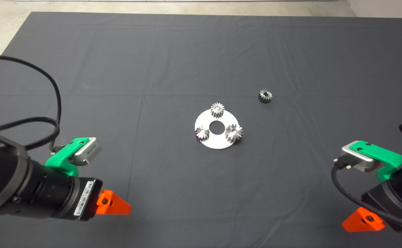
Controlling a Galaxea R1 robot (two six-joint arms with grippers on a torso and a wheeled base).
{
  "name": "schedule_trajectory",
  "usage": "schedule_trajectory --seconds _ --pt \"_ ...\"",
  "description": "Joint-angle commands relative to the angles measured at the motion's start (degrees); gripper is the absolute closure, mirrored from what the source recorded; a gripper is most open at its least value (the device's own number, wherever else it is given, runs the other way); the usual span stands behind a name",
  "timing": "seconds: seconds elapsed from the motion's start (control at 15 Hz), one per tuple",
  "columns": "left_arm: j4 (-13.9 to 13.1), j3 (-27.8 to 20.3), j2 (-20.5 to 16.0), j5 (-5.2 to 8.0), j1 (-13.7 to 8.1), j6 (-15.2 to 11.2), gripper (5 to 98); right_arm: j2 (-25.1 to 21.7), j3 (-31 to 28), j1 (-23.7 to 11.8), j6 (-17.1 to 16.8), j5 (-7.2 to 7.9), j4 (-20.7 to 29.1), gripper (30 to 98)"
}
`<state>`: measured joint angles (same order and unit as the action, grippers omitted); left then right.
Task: Remove an incorrectly installed larger gear and replace it with the correct smaller gear
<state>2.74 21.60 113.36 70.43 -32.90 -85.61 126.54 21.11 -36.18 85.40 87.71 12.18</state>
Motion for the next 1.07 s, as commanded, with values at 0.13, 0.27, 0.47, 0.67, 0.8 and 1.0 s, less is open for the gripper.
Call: schedule_trajectory --seconds 0.13,0.27,0.47,0.67,0.8,1.0 --pt "-1.2 -0.1 0.2 -0.55 -0.4 -0.1 5.9 -1.1 0.2 -0.1 0.4 7.29 -1.2 30.7" --pt "-1.2 -0.1 0.1 -0.38 -0.4 -0.2 5.9 -1.4 0.1 -0.1 0.3 7.29 -1.3 30.7" --pt "-1.2 -0.2 0.2 -0.29 -0.4 -0.2 5.9 -1.0 -0.1 -0.1 0.3 7.29 -1.5 30.7" --pt "-1.2 -0.1 0.2 -0.29 -0.4 -0.2 5.9 -1.2 0.0 -0.2 0.3 7.29 -1.6 30.7" --pt "-1.2 -0.1 0.2 -0.38 -0.4 -0.2 5.9 -0.6 -0.1 -0.2 0.3 7.29 -1.6 30.7" --pt "-1.2 -0.3 0.1 -0.55 -0.4 0.0 5.9 -0.5 -0.1 -0.2 0.4 7.29 -1.6 30.7"
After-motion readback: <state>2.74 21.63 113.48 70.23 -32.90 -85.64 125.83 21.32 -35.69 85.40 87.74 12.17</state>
